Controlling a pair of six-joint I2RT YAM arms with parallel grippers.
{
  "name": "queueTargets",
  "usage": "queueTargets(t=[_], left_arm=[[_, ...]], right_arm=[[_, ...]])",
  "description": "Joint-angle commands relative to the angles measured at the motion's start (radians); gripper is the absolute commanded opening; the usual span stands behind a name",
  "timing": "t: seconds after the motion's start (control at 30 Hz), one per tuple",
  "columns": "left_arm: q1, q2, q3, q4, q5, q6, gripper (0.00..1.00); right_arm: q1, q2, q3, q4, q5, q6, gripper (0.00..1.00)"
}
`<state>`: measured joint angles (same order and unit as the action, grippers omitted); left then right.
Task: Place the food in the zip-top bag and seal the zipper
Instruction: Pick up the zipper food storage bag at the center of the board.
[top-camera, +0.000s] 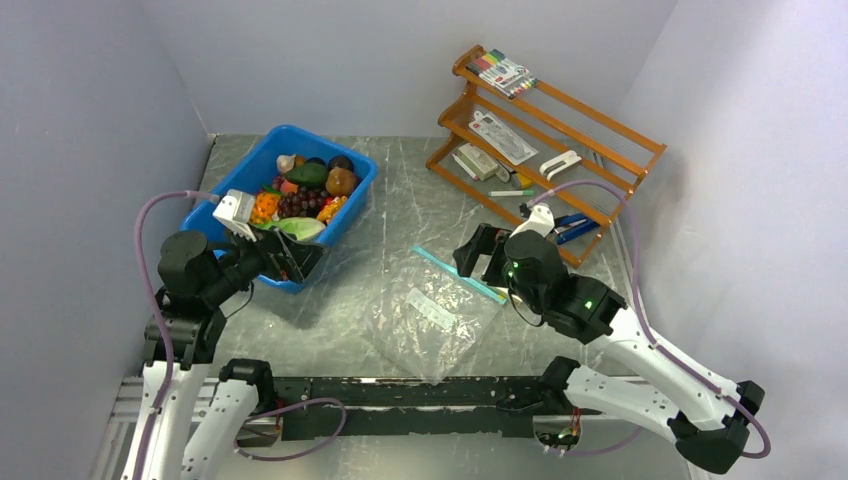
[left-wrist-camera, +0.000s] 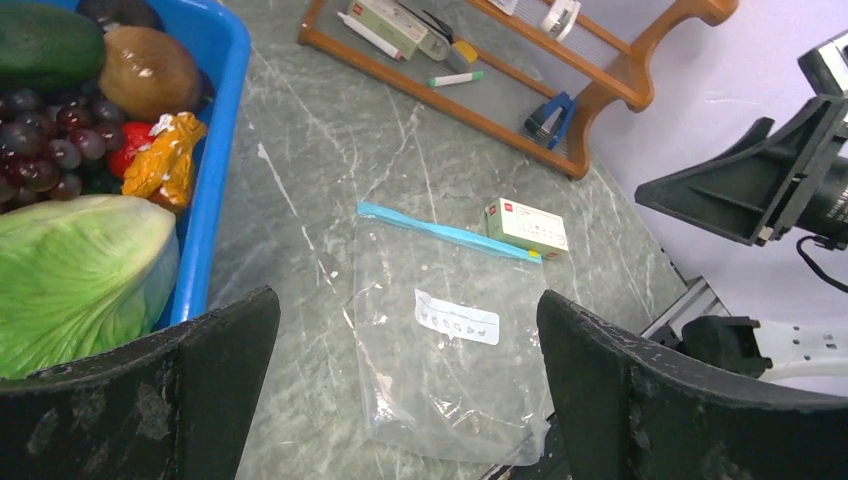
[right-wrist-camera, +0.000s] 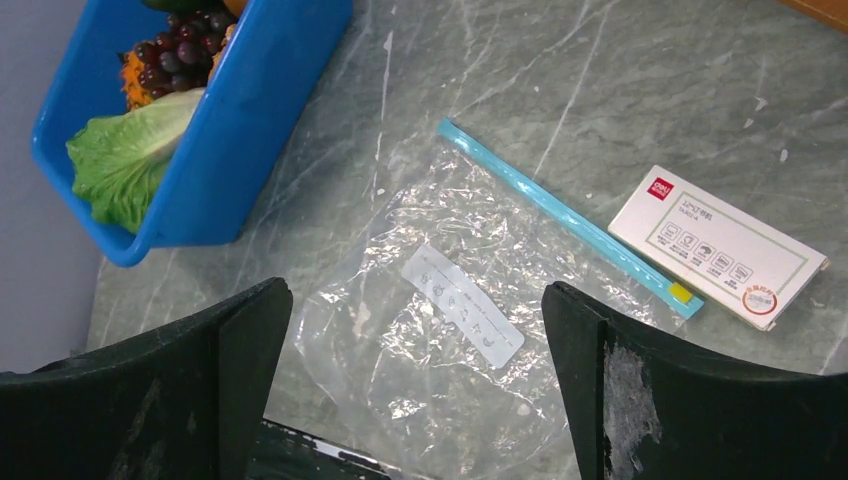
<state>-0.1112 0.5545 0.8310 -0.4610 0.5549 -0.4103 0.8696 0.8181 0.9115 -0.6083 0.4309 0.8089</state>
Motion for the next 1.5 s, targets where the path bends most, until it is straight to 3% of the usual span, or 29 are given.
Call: queueTargets(t=[0.0, 0.3, 0.47, 0.67, 0.83, 1.0, 1.27, 1.47], left_arm=[[-0.003, -0.004, -0.025, 0.000, -0.059, -0.036, 0.99], [-0.004, 0.023, -0.091, 0.054, -0.045, -0.119, 1.00], [-0.004, 0.044, -0.148, 0.117, 0.042, -0.172, 0.97], [-0.003, 0.053, -0.179, 0.162, 0.182, -0.091, 0.96], [-0.004, 0.047, -0.191, 0.138, 0.152, -0.036, 0.97], [-0.002, 0.055, -0.185, 0.133, 0.147, -0.003, 0.98], [-0.003, 0.050, -0.186, 0.126, 0.148, 0.001, 0.98], [-0.002, 0.047, -0.183, 0.122, 0.150, 0.006, 0.98]], right_arm=[[-0.003, 0.002, 0.011, -0.050, 0.050, 0.038, 1.00], [-0.004, 0.039, 0.025, -0.132, 0.097, 0.120, 1.00], [-0.003, 0.108, 0.036, -0.300, 0.117, 0.371, 1.00], [-0.004, 0.176, -0.016, -0.397, 0.138, 0.541, 0.92], [-0.005, 0.145, -0.103, -0.345, 0.127, 0.603, 0.65], [-0.009, 0.101, -0.213, -0.285, 0.113, 0.657, 0.51], [-0.041, 0.086, -0.335, -0.187, 0.066, 0.683, 0.45], [-0.084, 0.080, -0.446, 0.010, -0.036, 0.648, 0.41]])
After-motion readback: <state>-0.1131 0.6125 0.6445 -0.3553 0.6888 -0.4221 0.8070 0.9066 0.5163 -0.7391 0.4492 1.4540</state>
